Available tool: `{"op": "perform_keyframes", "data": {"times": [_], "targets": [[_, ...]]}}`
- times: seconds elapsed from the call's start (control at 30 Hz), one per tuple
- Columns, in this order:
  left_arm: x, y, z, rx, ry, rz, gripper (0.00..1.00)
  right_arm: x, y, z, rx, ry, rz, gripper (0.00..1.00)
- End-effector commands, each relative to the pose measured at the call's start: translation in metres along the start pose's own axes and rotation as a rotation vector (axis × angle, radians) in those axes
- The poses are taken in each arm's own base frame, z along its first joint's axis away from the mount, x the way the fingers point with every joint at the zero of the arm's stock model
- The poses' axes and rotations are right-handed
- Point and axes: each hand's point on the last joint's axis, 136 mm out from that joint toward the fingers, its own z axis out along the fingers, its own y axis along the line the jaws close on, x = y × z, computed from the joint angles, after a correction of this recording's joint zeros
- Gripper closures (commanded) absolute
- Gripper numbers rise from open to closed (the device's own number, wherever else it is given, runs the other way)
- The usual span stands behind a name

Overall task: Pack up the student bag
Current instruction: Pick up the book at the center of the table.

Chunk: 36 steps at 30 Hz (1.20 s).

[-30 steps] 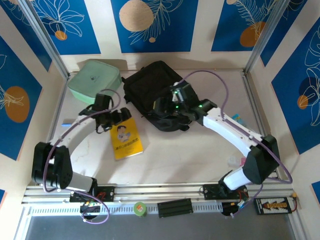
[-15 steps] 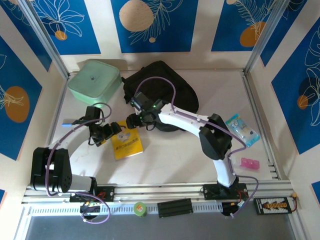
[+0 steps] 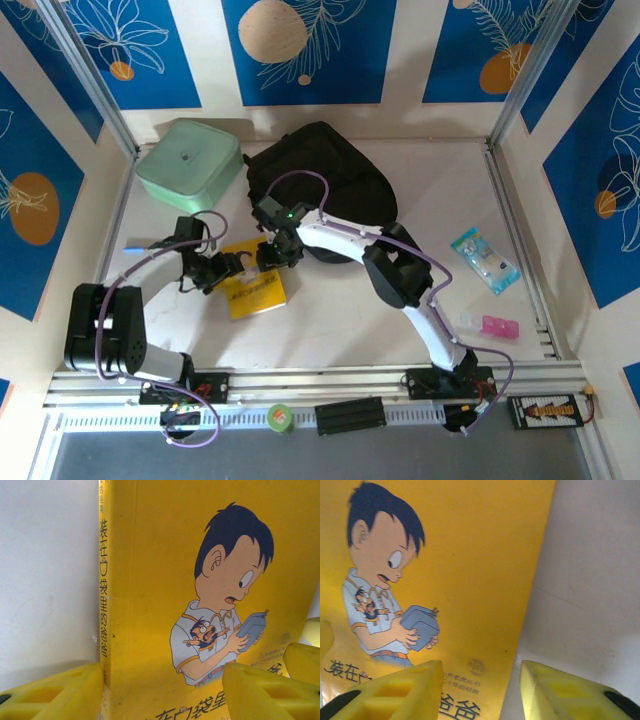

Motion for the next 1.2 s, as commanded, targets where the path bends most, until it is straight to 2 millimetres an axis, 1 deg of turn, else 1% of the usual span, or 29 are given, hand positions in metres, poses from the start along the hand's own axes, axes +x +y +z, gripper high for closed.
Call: {"op": "perform_keyframes", "data": {"times": [0.0, 0.07, 0.2, 0.23, 0.3, 0.37, 0.53, 0.6, 0.73, 0.87, 0.97, 1.07, 1.17], "targets": [[0.004, -0.001, 0.006, 0.027, 0.036, -0.001, 0.38, 0.009, -0.008, 0.005, 0.012, 0.054, 0.014, 0.60], [0.002, -0.006, 0.008, 0.057, 0.042, -0.002, 0.39, 0.012, -0.012, 0.011, 0.010, 0.078, 0.035, 0.63], [0.000, -0.015, 0.010, 0.109, 0.044, 0.003, 0.40, 0.018, -0.016, 0.019, 0.003, 0.105, 0.053, 0.66], [0.000, -0.016, 0.010, 0.108, 0.044, 0.010, 0.39, 0.020, -0.017, 0.021, 0.004, 0.111, 0.055, 0.67], [0.000, -0.010, 0.009, 0.078, 0.041, 0.017, 0.35, 0.023, -0.019, 0.023, 0.007, 0.121, 0.062, 0.68], [0.001, -0.007, 0.009, 0.059, 0.046, 0.026, 0.34, 0.026, -0.022, 0.026, 0.010, 0.131, 0.068, 0.69], [0.001, -0.013, 0.009, 0.092, 0.046, 0.032, 0.34, 0.030, -0.026, 0.032, 0.016, 0.146, 0.080, 0.71], [0.002, -0.014, 0.009, 0.100, 0.055, 0.034, 0.32, 0.031, -0.028, 0.033, 0.017, 0.147, 0.091, 0.72], [0.004, -0.024, 0.007, 0.143, 0.082, 0.033, 0.26, 0.031, -0.032, 0.034, 0.015, 0.151, 0.106, 0.74], [0.001, -0.042, -0.005, 0.213, 0.084, 0.064, 0.26, 0.033, -0.034, 0.035, 0.018, 0.154, 0.112, 0.76], [-0.001, -0.059, -0.019, 0.283, 0.061, 0.130, 0.27, 0.034, -0.036, 0.037, 0.020, 0.160, 0.127, 0.77], [0.001, -0.069, -0.033, 0.324, 0.043, 0.196, 0.32, 0.034, -0.039, 0.037, 0.020, 0.160, 0.138, 0.77], [0.004, -0.078, -0.041, 0.376, 0.037, 0.221, 0.39, 0.034, -0.042, 0.038, 0.028, 0.160, 0.147, 0.79]]}}
